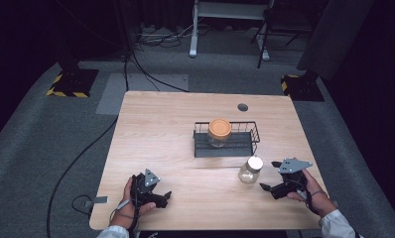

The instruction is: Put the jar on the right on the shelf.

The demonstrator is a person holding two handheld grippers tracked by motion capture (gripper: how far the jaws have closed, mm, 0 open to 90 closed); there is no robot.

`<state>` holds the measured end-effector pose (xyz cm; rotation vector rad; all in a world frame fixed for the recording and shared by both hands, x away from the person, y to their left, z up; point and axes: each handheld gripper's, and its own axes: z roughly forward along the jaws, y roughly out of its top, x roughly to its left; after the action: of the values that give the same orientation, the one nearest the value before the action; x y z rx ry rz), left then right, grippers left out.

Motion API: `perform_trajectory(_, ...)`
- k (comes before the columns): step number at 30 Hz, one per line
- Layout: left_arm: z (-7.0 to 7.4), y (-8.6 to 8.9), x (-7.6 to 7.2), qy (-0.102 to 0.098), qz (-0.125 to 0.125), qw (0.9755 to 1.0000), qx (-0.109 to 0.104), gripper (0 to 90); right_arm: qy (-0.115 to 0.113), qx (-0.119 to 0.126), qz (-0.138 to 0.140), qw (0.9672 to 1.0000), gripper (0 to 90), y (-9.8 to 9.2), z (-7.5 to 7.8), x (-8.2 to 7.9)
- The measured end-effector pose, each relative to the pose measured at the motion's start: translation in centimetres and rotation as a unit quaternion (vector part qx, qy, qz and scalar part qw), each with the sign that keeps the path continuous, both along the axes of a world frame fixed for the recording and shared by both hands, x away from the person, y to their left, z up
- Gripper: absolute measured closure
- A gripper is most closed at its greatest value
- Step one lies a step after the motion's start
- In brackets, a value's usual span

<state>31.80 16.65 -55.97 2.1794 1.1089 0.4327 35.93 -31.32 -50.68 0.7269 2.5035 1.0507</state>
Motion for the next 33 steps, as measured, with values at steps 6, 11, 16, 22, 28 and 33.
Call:
perform_trajectory(6,0.0,0.0,0.0,0.000,0.000,1.0000,0.000,0.0,-0.004,0.007,0.006,0.9999,5.0,0.9,0.4,0.5)
perform_trajectory(11,0.0,0.0,0.0,0.000,0.000,1.0000,0.000,0.0,-0.004,0.019,0.011,0.9998,7.7,1.7,0.5,1.0)
perform_trajectory(16,0.0,0.0,0.0,0.000,0.000,1.0000,0.000,0.0,-0.004,0.029,0.019,0.9994,9.8,2.5,0.7,1.6)
perform_trajectory(22,0.0,0.0,0.0,0.000,0.000,1.0000,0.000,0.0,-0.008,0.039,0.031,0.9987,13.7,3.8,0.7,2.0)
perform_trajectory(28,0.0,0.0,0.0,0.000,-0.001,1.0000,0.000,0.0,-0.014,0.062,0.024,0.9977,21.0,4.1,0.0,2.0)
perform_trajectory(33,0.0,0.0,0.0,0.000,-0.001,1.0000,0.000,0.0,-0.008,0.100,0.008,0.9950,30.7,3.6,-0.2,2.4)
